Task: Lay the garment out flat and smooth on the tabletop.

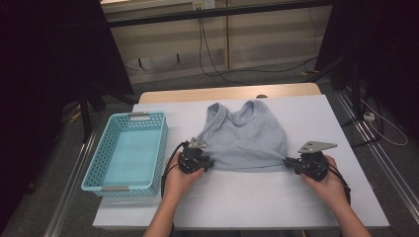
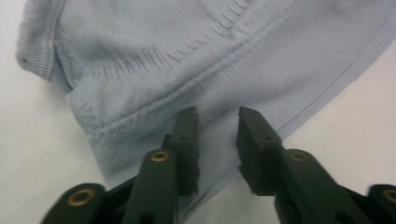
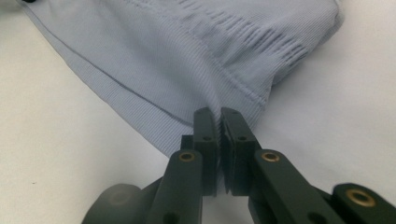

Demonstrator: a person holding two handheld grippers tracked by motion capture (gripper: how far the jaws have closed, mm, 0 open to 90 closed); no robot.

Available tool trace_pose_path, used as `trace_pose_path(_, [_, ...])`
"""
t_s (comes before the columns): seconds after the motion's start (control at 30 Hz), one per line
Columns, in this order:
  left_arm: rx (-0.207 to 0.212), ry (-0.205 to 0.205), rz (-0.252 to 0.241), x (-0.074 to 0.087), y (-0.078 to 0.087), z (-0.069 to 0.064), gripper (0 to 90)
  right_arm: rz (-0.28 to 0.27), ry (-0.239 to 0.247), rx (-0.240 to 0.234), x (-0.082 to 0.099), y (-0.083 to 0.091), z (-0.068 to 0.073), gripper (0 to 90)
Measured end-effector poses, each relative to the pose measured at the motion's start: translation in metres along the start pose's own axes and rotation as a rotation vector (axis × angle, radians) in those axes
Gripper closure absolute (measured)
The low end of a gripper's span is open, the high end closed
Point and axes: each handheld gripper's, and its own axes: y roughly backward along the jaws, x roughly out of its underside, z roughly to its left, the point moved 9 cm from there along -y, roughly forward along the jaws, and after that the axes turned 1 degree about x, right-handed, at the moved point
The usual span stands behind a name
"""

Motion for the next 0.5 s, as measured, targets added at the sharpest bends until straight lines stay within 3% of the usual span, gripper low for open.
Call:
trace_pose_path(0.17, [0.032,0.039,-0.002,0.002,0.001,0.000,85.7,0.007,-0.002,-0.009,0.001,-0.003,0.001,83.7])
trace_pose_path(0.3, [0.013,0.057,-0.001,0.000,0.003,-0.001,88.3,0.005,-0.001,-0.019,0.000,-0.004,0.001,81.7])
trace_pose_path(0.5, [0.053,0.113,-0.061,-0.002,0.022,0.004,88.6,-0.011,0.003,-0.037,-0.004,0.000,0.004,81.0])
